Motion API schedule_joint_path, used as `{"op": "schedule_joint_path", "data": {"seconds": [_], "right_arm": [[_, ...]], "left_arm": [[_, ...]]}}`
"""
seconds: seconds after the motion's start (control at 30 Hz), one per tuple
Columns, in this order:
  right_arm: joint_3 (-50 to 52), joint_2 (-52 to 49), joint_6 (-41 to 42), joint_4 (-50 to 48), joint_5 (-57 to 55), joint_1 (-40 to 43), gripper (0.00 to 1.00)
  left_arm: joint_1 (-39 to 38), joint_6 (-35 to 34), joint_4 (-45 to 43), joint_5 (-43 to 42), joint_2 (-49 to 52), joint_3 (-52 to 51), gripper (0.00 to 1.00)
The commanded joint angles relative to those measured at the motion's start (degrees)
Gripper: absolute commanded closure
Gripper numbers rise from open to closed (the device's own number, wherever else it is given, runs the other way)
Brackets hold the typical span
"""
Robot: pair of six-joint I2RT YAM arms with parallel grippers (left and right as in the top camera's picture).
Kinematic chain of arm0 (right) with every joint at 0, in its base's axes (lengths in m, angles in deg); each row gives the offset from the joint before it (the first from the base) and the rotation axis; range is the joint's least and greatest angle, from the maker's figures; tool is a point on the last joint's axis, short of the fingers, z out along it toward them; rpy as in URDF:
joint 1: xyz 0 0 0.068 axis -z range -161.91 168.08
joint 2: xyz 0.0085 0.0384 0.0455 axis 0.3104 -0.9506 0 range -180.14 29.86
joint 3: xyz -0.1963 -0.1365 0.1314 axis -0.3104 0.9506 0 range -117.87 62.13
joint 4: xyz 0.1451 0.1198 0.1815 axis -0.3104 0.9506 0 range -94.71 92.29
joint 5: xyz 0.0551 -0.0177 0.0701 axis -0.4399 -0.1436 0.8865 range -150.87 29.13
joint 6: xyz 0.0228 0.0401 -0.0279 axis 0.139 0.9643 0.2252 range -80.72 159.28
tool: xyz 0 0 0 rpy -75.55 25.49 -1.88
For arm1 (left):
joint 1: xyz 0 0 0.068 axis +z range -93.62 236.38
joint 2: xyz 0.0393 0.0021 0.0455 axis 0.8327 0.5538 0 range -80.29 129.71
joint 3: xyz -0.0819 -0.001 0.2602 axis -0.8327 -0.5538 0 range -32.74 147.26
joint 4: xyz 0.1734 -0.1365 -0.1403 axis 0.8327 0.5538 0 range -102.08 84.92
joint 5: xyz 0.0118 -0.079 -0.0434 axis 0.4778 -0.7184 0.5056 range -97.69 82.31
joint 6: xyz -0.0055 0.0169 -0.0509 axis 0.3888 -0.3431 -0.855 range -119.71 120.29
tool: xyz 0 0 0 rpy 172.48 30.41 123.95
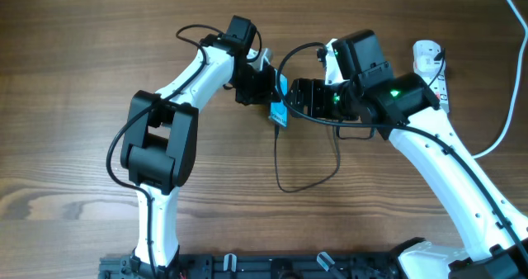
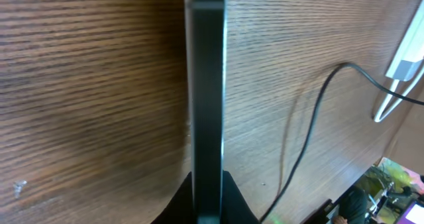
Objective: Plug charger to phone and switch on socket
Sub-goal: 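Lower the phone flat onto the table with the left gripper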
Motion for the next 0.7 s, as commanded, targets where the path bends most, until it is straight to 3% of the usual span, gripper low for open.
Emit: {"op": "schedule_joint_path", "data": {"seconds": [0.0,0.4,0.47,0.53,0.67], "right_arm": [[-0.2,-0.6,0.2,0.2,-2.0,0.1,0.04],[-0.2,-0.6,0.2,0.6,-2.3,0.1,0.04],[-0.2,-0.6,0.2,0.9,-2.3,0.1,0.04],[-0.2,-0.6,0.2,1.3,-2.3,0.1,0.04],[-0.2,-0.6,0.3,2.8,-3.8,0.1,0.0]], "left_arm": [[0.0,0.7,-1.5,-0.1,-0.1,-1.8,0.92],[0.0,0.7,-3.9,1.4,-0.1,-4.3,0.85],[-0.1,0.7,-3.7,1.4,-0.1,-4.3,0.77],[-0.1,0.7,-3.7,1.4,-0.1,-4.3,0.62],[-0.1,0.7,-3.7,1.4,-0.1,-4.3,0.58]]}}
